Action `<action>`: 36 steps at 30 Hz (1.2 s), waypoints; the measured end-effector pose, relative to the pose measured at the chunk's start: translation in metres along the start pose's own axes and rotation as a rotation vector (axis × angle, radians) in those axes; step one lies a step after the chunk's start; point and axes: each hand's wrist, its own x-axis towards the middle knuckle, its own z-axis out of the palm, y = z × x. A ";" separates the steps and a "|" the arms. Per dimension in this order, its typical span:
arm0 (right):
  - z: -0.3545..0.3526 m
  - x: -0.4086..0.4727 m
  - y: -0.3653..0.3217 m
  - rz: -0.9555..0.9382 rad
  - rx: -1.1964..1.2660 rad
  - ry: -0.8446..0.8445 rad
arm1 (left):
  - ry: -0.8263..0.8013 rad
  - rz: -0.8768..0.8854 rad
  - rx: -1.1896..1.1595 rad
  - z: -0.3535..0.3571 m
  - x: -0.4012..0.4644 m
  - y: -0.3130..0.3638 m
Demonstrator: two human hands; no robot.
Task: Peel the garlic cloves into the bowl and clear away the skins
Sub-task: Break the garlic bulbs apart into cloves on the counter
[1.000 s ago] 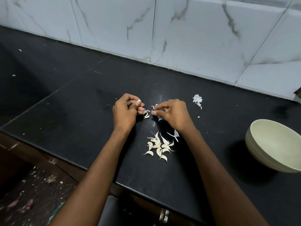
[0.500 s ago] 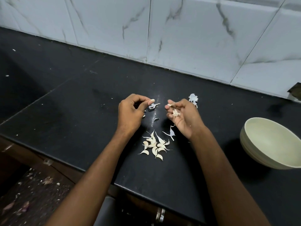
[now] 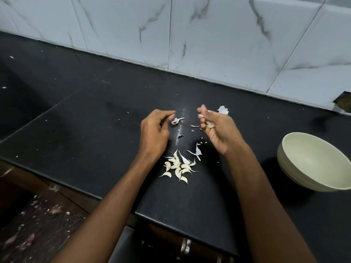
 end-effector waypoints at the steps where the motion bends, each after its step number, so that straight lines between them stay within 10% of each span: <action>1: -0.005 -0.001 -0.005 0.014 0.083 0.024 | 0.004 -0.029 0.097 -0.007 0.000 -0.007; 9: -0.026 -0.024 -0.029 0.054 0.239 0.056 | -0.490 -0.013 0.603 -0.021 -0.001 -0.035; 18: 0.023 -0.069 0.027 -0.102 -0.384 -0.061 | -0.975 0.174 0.303 0.010 0.035 -0.030; 23: 0.027 -0.084 0.034 -0.195 -0.410 0.005 | -1.048 0.208 0.195 0.007 0.048 -0.034; 27: 0.038 -0.093 0.066 -0.675 -1.110 0.015 | -1.116 0.345 0.280 0.010 0.050 -0.044; 36: 0.047 -0.100 0.092 -0.692 -1.539 -0.085 | -1.107 0.422 0.299 0.016 0.051 -0.044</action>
